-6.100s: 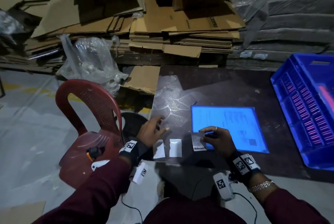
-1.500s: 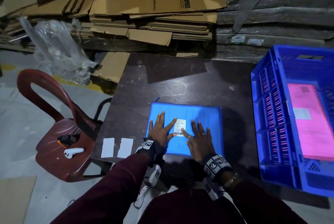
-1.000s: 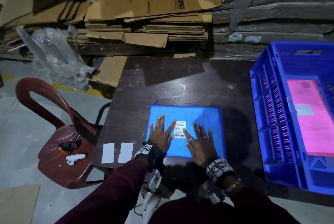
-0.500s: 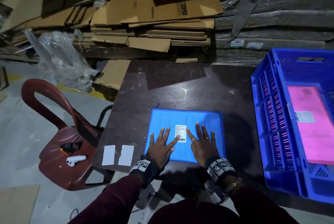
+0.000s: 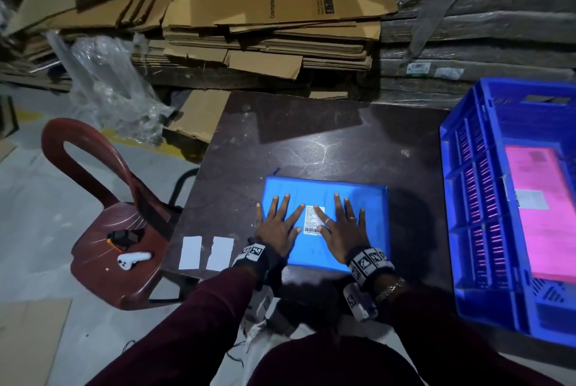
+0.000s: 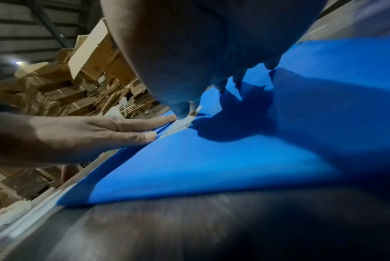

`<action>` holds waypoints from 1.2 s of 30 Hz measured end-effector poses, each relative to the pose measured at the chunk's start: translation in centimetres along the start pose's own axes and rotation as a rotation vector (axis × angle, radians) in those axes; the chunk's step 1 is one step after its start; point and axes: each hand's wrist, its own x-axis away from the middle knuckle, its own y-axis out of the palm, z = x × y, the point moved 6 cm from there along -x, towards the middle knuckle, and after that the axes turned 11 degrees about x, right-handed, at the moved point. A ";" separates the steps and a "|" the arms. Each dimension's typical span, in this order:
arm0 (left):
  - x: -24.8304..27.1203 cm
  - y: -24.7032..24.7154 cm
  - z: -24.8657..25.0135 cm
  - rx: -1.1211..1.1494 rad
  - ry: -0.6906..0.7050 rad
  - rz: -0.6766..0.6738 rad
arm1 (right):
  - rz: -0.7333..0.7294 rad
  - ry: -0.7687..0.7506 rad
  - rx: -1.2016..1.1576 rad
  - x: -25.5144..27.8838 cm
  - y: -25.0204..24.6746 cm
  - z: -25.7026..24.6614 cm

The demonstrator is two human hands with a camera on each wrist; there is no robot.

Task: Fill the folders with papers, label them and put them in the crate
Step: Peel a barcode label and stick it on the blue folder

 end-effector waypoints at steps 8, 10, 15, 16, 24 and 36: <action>3.0 1.1 -1.2 0.133 -0.026 0.061 | -0.008 -0.233 0.030 2.9 1.9 -1.3; 3.4 1.5 -1.4 0.129 0.010 0.045 | 0.038 -0.261 0.029 2.8 2.1 -0.8; 4.0 2.1 -1.5 0.121 0.037 0.048 | 0.020 -0.228 0.027 -0.4 1.1 -0.7; 4.1 2.0 -1.4 0.133 0.038 0.053 | 0.021 -0.232 0.018 -0.8 0.8 -0.7; 4.5 0.9 -1.9 0.185 0.042 0.056 | -0.006 -0.142 0.002 -0.8 0.8 1.8; 2.8 -1.1 -4.0 0.407 -0.065 0.063 | -0.065 0.385 -0.249 4.5 1.4 7.9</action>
